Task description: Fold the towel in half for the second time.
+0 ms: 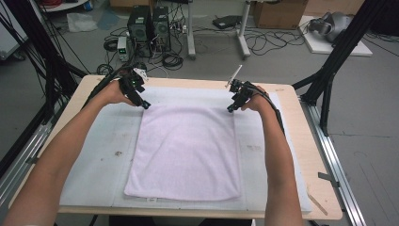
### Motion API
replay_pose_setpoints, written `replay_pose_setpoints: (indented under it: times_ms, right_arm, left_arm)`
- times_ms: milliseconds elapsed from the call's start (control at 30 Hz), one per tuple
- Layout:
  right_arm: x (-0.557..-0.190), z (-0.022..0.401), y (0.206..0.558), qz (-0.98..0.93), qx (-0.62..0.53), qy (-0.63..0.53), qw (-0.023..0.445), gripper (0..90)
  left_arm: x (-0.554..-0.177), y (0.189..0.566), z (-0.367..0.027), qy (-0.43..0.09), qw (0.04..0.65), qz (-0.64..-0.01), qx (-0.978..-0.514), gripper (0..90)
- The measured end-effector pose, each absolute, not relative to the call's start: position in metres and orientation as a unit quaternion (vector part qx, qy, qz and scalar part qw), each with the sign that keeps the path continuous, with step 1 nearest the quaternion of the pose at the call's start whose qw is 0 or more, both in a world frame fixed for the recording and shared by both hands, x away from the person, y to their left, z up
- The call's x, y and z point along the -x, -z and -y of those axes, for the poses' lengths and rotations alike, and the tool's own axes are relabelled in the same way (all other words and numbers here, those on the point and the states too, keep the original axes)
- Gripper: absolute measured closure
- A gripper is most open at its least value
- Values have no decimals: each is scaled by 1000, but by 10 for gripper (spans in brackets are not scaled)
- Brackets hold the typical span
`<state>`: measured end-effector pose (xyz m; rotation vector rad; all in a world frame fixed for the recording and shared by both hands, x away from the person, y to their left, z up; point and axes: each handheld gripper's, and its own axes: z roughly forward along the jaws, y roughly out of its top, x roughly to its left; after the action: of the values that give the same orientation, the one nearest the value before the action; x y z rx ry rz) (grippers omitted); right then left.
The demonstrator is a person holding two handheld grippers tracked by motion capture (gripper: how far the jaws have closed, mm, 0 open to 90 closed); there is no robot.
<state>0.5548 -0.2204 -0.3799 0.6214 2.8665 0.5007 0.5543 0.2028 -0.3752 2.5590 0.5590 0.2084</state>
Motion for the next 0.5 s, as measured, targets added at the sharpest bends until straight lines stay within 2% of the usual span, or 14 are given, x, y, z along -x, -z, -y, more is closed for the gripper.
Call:
replay_pose_setpoints:
  times_ms: [100,233,500]
  right_arm:
    - [-556,218,385,-963,-209,-155,76,490]
    - [-558,215,394,-966,-209,-130,77,531]
    - [-563,210,406,-969,-212,-110,60,705]
  left_arm:
    - [-556,382,-200,-72,240,-211,-945,133]
    - [-558,387,-197,-69,229,-213,-947,185]
    - [-563,396,-198,-64,209,-229,-949,242]
